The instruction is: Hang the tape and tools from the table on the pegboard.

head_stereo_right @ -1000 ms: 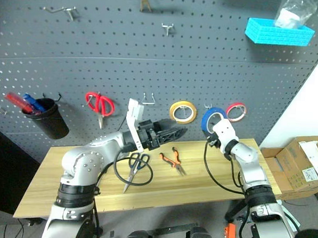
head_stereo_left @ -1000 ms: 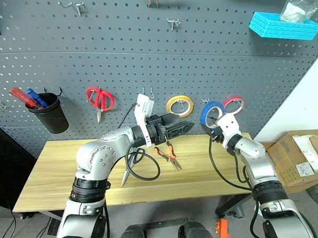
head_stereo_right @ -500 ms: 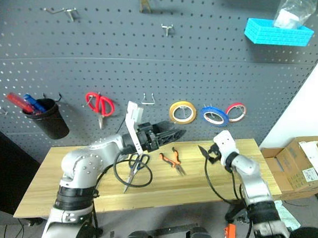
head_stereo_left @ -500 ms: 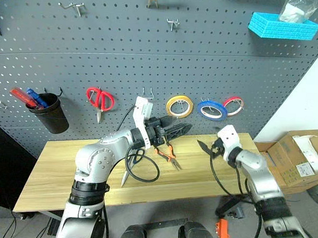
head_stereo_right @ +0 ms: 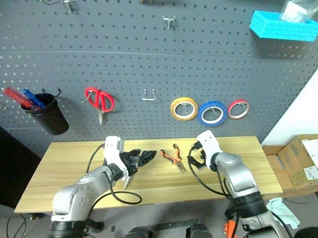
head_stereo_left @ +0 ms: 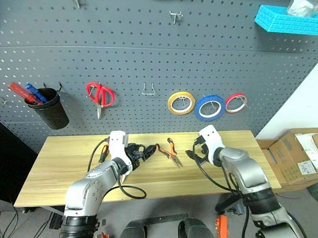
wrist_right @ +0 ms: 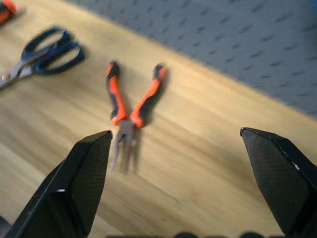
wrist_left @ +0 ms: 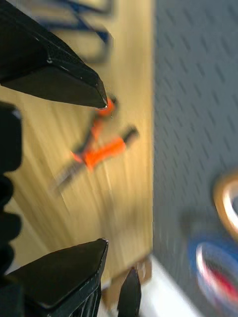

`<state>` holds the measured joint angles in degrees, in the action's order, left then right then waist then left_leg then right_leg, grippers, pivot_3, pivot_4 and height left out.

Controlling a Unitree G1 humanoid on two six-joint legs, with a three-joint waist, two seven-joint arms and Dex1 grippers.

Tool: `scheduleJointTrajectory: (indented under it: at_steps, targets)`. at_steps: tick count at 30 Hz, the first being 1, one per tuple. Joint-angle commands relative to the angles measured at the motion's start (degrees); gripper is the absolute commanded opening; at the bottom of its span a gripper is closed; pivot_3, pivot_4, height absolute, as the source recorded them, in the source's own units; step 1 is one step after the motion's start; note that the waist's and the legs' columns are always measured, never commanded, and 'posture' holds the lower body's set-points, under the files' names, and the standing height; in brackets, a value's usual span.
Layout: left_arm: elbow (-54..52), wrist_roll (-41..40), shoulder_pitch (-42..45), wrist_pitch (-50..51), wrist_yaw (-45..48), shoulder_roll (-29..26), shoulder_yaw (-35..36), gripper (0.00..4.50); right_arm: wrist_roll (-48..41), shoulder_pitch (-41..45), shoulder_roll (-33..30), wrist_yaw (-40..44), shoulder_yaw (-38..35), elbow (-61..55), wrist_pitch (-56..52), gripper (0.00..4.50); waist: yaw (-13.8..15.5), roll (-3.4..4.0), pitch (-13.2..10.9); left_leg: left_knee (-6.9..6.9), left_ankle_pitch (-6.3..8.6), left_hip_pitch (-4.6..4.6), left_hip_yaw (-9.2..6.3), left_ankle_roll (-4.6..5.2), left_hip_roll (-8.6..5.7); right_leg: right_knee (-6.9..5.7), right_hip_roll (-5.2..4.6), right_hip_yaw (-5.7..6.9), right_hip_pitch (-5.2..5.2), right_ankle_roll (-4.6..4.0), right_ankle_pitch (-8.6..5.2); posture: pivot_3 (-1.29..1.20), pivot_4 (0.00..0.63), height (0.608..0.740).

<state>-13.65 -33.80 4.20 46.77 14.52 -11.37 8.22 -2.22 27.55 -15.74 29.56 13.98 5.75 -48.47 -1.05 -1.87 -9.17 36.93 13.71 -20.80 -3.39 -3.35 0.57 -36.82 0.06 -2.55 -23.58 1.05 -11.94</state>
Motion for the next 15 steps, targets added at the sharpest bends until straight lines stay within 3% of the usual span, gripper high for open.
scheduleJointTrajectory:
  at_steps: [1,7,15]
  targets:
    - [-4.8,-3.57,-3.46,1.64,-0.26,1.08,2.12,4.5,1.1,5.85,2.39,-2.01,0.6,7.71,-1.92,4.48,0.22,-0.03,-1.03,0.0,0.04,-0.06,0.03,0.06,0.0,-0.01,-0.02,-0.02,-0.06,0.0,0.0,0.16,0.209,0.74]
    - [-8.04,-6.61,-7.0,3.03,-0.39,1.7,2.86,4.5,2.46,10.72,5.46,-3.81,1.53,15.97,-1.89,4.48,1.38,-0.01,-2.47,-0.05,0.17,-1.07,-0.18,0.28,0.04,-0.1,0.0,0.21,-0.98,0.12,0.02,0.18,0.24,0.74]
    - [-8.29,-7.69,-8.25,2.62,-0.44,1.61,3.33,4.5,2.23,13.99,9.74,-4.6,1.6,20.56,-3.66,4.48,1.5,0.12,-4.13,-0.02,0.24,-1.12,-0.22,0.38,0.04,-0.09,-0.01,0.24,-1.02,-0.1,-0.19,0.19,0.261,0.74]
